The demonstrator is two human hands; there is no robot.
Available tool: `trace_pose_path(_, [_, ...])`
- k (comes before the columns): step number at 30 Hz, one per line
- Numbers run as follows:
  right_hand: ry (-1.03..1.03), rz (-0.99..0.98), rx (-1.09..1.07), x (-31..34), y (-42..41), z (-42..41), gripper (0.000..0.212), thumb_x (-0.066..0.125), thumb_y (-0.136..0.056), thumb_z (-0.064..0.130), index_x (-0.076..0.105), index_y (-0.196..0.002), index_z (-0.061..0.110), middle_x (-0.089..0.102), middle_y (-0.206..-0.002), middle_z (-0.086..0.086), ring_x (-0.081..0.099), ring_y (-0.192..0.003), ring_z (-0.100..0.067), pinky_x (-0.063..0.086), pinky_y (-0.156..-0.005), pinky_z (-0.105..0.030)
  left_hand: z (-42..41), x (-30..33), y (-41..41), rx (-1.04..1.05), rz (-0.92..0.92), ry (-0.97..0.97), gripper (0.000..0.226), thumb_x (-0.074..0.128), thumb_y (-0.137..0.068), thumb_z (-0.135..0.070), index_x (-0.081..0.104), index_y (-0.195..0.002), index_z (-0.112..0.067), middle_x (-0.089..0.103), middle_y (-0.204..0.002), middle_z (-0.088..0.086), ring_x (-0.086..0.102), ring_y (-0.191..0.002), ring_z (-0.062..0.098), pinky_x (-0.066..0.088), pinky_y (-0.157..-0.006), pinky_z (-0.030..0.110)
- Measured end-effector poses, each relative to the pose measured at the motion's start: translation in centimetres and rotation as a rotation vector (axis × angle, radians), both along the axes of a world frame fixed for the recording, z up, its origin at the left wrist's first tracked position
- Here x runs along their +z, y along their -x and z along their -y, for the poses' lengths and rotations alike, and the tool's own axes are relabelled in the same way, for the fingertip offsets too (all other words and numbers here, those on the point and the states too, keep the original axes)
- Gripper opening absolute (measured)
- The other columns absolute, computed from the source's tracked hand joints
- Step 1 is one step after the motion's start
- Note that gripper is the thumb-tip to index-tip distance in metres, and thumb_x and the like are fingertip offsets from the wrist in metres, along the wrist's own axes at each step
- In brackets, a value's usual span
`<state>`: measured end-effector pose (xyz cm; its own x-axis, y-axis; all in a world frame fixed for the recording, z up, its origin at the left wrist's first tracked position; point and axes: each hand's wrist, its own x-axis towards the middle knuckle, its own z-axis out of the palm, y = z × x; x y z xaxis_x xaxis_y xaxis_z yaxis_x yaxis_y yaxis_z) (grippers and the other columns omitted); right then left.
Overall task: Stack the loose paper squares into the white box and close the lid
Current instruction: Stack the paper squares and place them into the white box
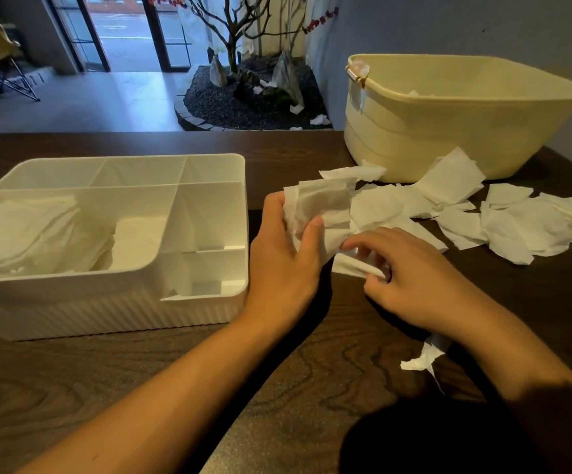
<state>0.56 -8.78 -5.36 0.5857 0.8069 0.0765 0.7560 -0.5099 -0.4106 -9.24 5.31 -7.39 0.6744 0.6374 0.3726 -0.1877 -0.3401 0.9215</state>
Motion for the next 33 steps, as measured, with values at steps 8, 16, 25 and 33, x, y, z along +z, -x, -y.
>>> trace_pose_path(8, [-0.336, -0.261, -0.008, 0.8, 0.0, 0.4, 0.038, 0.067, -0.086, 0.001, 0.069, -0.097, 0.038, 0.068, -0.094, 0.014, 0.061, -0.090, -0.001, 0.045, -0.072, -0.009, -0.1, 0.0, 0.1, -0.019, -0.010, 0.002, 0.020, 0.053, -0.102, -0.014, 0.055, -0.119, -0.024, 0.067, -0.103, -0.014, 0.064, -0.097, 0.001, 0.057, -0.085, 0.030])
trace_pose_path(16, [-0.532, -1.004, 0.206, 1.9, -0.5, 0.8, 0.059, 0.066, -0.066, -0.015, 0.072, -0.111, 0.023, 0.068, -0.092, -0.007, 0.067, -0.085, -0.018, 0.056, -0.069, -0.026, 0.1, 0.2, 0.1, -0.197, -0.066, 0.123, 0.021, 0.053, -0.102, -0.012, 0.055, -0.120, -0.022, 0.067, -0.107, -0.010, 0.066, -0.099, 0.003, 0.058, -0.083, 0.027])
trace_pose_path(25, [-0.708, -0.326, -0.137, 1.1, 0.5, 0.1, 0.044, 0.076, -0.080, -0.001, 0.067, -0.102, 0.035, 0.067, -0.098, 0.025, 0.064, -0.091, 0.002, 0.051, -0.073, -0.011, 0.6, 0.9, 0.4, -0.384, -0.207, 0.218, 0.026, 0.042, -0.106, -0.022, 0.060, -0.116, -0.039, 0.069, -0.109, -0.025, 0.065, -0.101, -0.006, 0.057, -0.085, 0.019])
trace_pose_path(33, [-0.779, -0.275, -0.204, 0.4, 1.1, -0.5, 0.026, 0.080, -0.080, 0.020, 0.068, -0.096, 0.036, 0.070, -0.087, 0.019, 0.066, -0.085, -0.002, 0.055, -0.068, -0.016, 0.3, 0.5, 0.3, -0.455, -0.264, 0.030, 0.045, 0.064, -0.096, -0.017, 0.045, -0.133, -0.036, 0.060, -0.118, -0.023, 0.057, -0.109, -0.010, 0.051, -0.084, 0.009])
